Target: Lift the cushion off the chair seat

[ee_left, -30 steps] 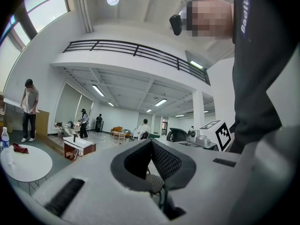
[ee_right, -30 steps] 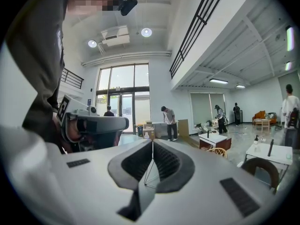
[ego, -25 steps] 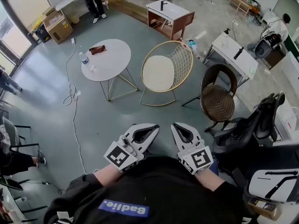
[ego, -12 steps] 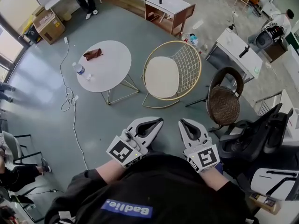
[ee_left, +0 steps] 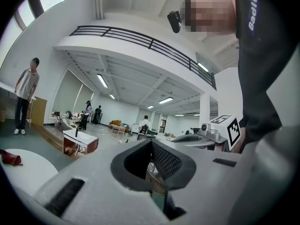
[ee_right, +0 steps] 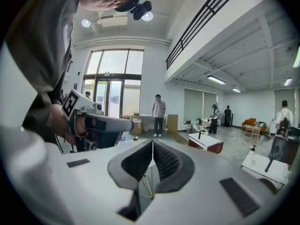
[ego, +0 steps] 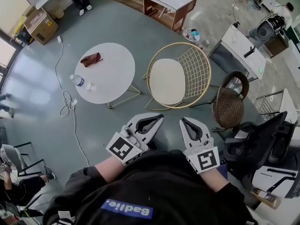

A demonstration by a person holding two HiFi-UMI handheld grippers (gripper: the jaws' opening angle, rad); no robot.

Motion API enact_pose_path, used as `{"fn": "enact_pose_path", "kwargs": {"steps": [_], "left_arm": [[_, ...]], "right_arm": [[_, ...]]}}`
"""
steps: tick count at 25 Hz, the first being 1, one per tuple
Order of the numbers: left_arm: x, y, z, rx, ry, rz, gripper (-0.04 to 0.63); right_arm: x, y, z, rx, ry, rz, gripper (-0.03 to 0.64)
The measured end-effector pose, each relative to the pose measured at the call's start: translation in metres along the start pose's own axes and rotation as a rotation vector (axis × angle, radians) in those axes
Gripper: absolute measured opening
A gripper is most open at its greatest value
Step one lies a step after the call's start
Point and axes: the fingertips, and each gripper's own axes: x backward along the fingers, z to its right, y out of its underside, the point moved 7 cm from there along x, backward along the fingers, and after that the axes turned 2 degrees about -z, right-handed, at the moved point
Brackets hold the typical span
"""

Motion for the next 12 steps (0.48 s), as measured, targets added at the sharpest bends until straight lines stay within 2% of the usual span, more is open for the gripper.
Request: {"fn": "enact_pose_path", "kwargs": {"steps": [6,12], "left_arm": [[-0.013,0.007,-0.032,0.026,-0.009,-0.004,0.015],[-0.039,0.023,-0.054,0.045,-0.078,-0.019,0.015]], "right_arm": [[-0.029,-0.003,0.015,0.008,-0.021,0.001,0.028],[-0.049,0.012,0.046,0.006,-0.078,-0.012,0.028]]}}
